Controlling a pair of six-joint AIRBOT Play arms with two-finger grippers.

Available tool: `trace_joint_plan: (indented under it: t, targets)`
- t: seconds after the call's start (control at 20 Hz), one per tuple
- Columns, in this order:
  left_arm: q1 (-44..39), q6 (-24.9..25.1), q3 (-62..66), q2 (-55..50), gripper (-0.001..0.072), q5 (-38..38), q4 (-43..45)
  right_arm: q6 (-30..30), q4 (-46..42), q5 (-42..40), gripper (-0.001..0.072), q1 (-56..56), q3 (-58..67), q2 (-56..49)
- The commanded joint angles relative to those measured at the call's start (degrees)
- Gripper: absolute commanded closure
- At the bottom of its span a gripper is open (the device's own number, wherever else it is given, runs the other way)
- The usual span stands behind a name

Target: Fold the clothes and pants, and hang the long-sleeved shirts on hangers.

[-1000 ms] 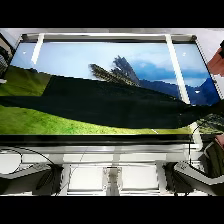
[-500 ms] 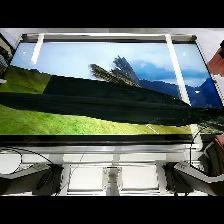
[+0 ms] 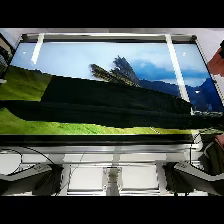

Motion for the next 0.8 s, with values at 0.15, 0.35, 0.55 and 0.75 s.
trace_joint_plan:
  t: [0.15,0.35,0.55,0.75]
  targets:
    - [-12.0,-12.3,0.0,0.0,0.0687,11.8,11.7,2.3,0.5,-5.3,0.0689,2.2,-0.7,-2.6]
    - [-18.9,-19.8,0.2,-2.5,0.0687,21.8,11.6,7.2,4.3,-16.6,0.069,5.6,-0.7,-4.2]
    - [-23.1,-22.7,0.2,-6.7,0.0687,30.9,5.1,11.2,14.8,-27.5,0.0689,6.0,-0.7,-6.4]
    - [-27.8,-22.0,0.8,-10.7,0.0687,36.1,2.0,13.7,15.9,-30.5,0.0689,7.7,-0.7,-10.4]
